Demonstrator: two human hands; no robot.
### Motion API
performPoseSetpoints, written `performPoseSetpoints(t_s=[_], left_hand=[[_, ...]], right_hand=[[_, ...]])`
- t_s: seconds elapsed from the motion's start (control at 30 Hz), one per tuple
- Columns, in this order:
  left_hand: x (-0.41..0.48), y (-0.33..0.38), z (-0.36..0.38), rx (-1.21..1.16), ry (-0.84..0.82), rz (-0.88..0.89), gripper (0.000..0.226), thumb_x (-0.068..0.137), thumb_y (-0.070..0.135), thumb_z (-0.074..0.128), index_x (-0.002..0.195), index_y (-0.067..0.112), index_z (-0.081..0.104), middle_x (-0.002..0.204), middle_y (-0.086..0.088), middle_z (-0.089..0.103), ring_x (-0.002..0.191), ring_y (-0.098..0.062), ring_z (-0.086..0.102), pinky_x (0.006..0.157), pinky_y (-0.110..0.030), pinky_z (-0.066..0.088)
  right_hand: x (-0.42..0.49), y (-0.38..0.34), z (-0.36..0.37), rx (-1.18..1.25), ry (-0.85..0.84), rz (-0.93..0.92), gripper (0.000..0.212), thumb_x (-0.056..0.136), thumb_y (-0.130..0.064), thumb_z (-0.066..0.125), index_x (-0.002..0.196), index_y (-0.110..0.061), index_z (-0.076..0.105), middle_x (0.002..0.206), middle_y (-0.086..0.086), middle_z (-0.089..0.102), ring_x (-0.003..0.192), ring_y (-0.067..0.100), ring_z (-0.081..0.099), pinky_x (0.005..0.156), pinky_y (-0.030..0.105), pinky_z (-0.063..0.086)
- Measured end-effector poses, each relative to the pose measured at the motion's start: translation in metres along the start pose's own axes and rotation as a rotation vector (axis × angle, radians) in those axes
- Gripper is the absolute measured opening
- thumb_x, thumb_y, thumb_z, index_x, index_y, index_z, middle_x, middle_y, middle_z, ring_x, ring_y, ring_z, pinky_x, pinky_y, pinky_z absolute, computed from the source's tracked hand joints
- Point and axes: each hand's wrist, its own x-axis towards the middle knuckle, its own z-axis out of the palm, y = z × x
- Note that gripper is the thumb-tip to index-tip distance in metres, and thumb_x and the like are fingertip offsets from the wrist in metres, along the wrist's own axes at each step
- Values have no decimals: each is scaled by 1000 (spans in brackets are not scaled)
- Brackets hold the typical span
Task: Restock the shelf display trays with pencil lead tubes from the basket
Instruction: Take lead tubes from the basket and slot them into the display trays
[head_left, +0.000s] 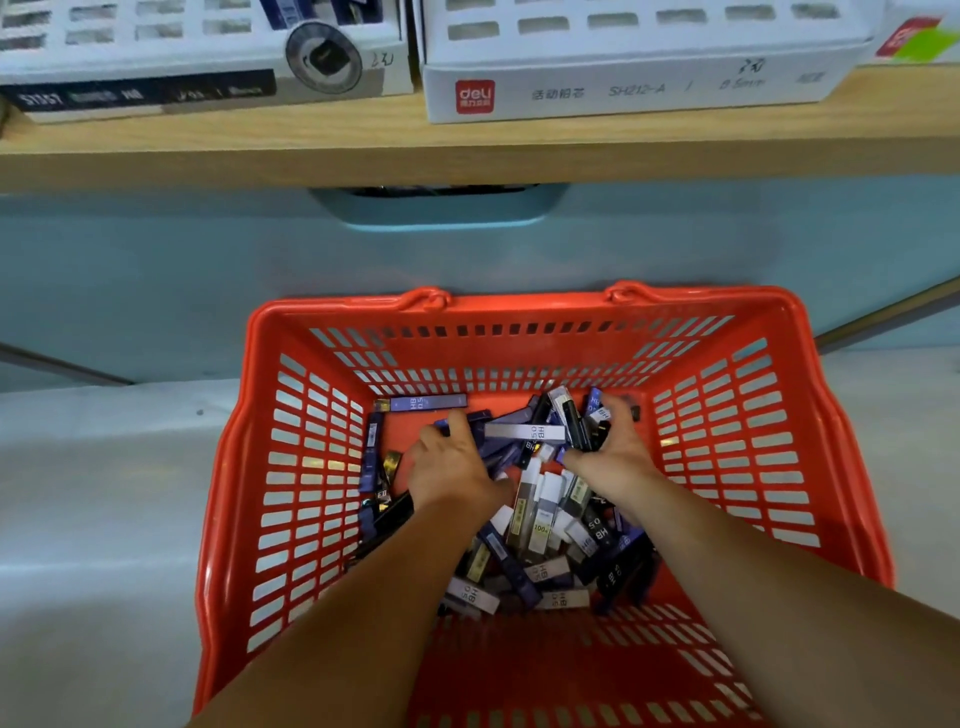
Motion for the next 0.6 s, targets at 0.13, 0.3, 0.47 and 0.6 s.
performPoseSetpoints(t_s=[0.13,0.3,0.47,0.6], left_hand=[[7,-4,-5,-23,-11,69,83,79,57,77,135,21,28,121,-13,45,108,-32,53,74,-40,51],[12,-13,-8,-84,-38,121,79,75,52,79,131,24,31,117,-12,47,103,-33,55,86,-48,58],[17,-11,-10,-95,-53,130,71,82,49,77,135,26,35,118,-14,51,104,-36,60,86,-46,56],[22,-12,-12,-86,-44,110,65,88,51,70,140,29,37,126,-15,46,102,-38,64,81,-41,54]], right_hand=[[-2,-4,-12,19,-30,56,80,77,-8,86,138,-30,40,114,5,67,95,21,68,75,32,56],[1,-6,-7,-45,-130,93,93,50,-44,99,134,-25,62,131,3,65,120,25,61,103,39,49],[-6,-14,-8,-54,-184,93,37,84,-18,82,118,-16,66,105,5,69,80,15,59,63,25,42],[-7,-21,-5,-58,-225,100,48,87,-15,78,130,-12,57,108,9,70,69,19,63,49,22,50]])
